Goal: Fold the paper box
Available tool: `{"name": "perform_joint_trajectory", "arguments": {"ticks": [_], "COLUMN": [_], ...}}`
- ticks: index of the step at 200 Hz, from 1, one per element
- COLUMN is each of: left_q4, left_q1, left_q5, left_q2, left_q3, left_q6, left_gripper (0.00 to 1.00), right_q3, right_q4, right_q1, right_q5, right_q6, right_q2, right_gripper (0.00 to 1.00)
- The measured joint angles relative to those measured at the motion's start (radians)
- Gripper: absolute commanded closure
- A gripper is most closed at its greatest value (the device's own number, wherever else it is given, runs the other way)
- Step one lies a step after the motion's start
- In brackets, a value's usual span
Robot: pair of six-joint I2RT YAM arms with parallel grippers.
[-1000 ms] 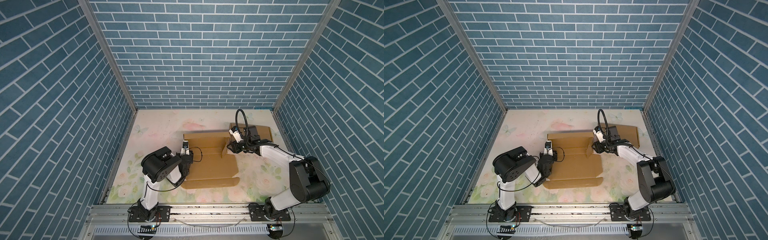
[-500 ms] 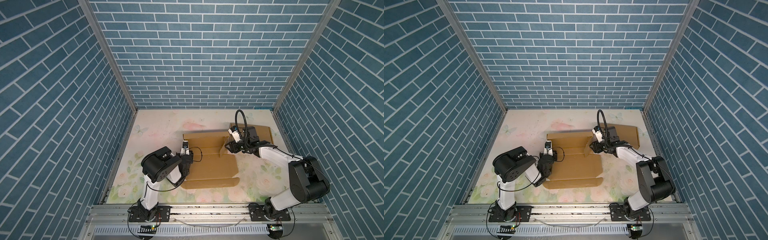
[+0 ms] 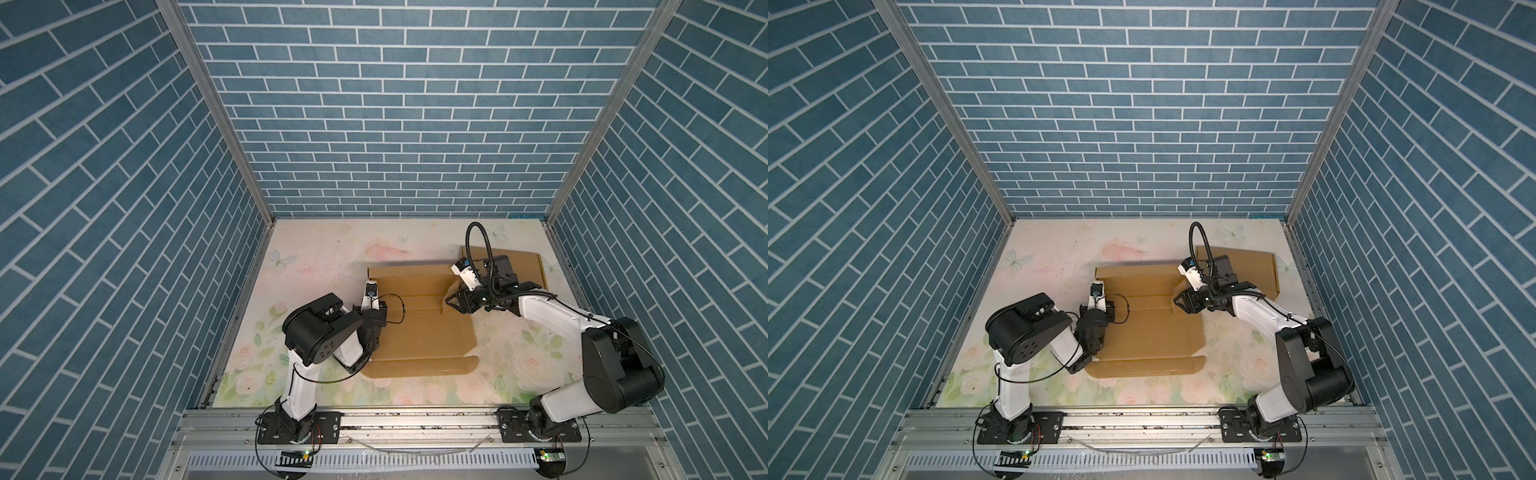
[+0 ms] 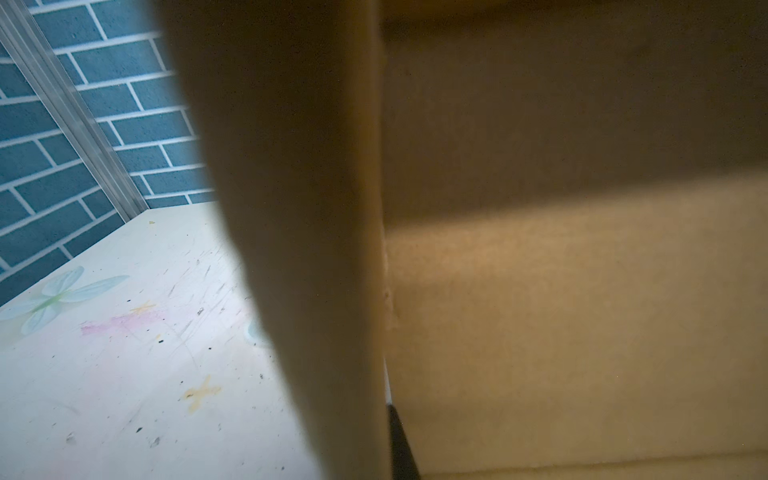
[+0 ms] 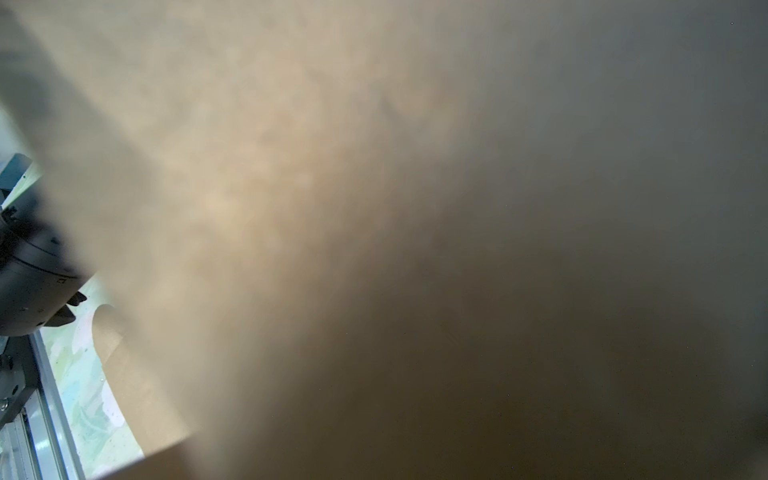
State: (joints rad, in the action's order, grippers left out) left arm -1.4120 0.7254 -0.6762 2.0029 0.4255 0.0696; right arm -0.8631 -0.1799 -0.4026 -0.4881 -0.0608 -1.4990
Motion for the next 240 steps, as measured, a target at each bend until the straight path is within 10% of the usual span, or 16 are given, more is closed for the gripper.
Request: {"name": "perform_joint_trajectory", "arguments": {"ticks": [64,112,240], "left_q4": [0.001,0.003,0.034], "left_q1": [0.000,0.000,0.000], "left_q5": [0.000,0.002,0.015], "left_q2": [0.000,0.000,-0.016], "left_q3": [0.001,0.002,0.002], "left_q6": [-0.003,-0.003,0.011], "left_gripper": [1.00,1.00,1.00], "right_q3": [0.005,0.065,0.105], "right_q4": [0.164,0.412,0.748], "right_q1": [-0.003,-0.016,-0.198], "right_q5": [0.157,0.324,0.878], "right_q6": [0.019,0.077,0.206], "right_q2": [-0.008,-0.050,-0.233], "right_gripper": [0.43,0.69,1.00]}}
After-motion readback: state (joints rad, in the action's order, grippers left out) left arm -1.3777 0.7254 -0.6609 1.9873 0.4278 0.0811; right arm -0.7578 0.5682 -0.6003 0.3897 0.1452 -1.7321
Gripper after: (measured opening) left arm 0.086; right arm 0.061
